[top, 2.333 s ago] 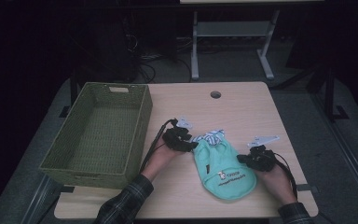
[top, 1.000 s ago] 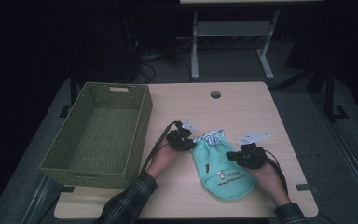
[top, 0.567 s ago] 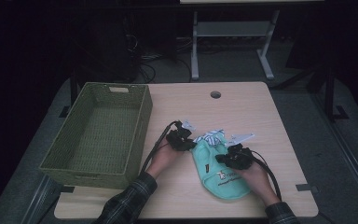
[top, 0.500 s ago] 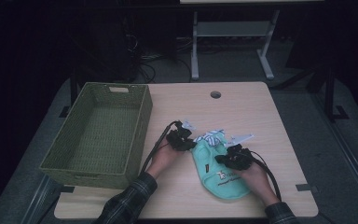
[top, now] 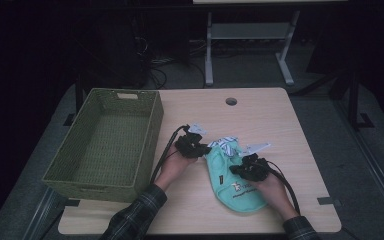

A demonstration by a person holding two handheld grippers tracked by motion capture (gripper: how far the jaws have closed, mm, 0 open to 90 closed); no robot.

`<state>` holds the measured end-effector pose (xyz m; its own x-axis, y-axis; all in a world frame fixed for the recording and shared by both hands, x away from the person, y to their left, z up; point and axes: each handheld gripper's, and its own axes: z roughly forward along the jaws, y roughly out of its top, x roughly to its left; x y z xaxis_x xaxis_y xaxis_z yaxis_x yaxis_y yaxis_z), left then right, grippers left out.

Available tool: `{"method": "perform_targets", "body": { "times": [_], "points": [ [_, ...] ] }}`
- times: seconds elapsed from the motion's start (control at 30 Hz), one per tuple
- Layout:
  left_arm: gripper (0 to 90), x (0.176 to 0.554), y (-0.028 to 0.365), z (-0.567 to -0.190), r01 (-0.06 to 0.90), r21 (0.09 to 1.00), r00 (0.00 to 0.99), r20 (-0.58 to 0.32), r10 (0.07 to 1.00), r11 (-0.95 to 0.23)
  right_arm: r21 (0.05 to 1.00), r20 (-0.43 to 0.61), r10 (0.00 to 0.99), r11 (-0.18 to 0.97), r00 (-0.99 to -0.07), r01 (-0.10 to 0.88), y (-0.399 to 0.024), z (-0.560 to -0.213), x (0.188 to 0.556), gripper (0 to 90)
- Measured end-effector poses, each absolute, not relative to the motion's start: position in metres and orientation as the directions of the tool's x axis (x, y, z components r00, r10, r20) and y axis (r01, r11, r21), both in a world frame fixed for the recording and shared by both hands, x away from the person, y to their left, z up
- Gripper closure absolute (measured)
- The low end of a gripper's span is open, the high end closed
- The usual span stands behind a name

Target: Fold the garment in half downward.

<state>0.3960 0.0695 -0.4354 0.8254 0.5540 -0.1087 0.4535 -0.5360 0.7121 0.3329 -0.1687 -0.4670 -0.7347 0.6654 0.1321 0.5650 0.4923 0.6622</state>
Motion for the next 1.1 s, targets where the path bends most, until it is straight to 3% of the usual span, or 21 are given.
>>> {"method": "perform_targets", "body": {
  "times": [0.47,0.7,1.1],
  "points": [
    [82.1,0.389,0.072,-0.412,0.414,0.77,0.841,-0.12,0.528,-0.486,0.662,0.122,0.676,0.49,-0.727,0.567,-0.161,-0.466,0.341,89.8],
    [82.2,0.394,0.08,-0.405,0.41,0.791,0.818,-0.099,0.567,-0.454,0.678,0.132,0.684,0.466,-0.718,0.568,-0.18,-0.451,0.328,89.8],
    [82.2,0.395,0.09,-0.398,0.409,0.806,0.806,-0.099,0.583,-0.428,0.641,0.138,0.686,0.488,-0.715,0.592,-0.198,-0.459,0.305,89.9]
  ]
}}
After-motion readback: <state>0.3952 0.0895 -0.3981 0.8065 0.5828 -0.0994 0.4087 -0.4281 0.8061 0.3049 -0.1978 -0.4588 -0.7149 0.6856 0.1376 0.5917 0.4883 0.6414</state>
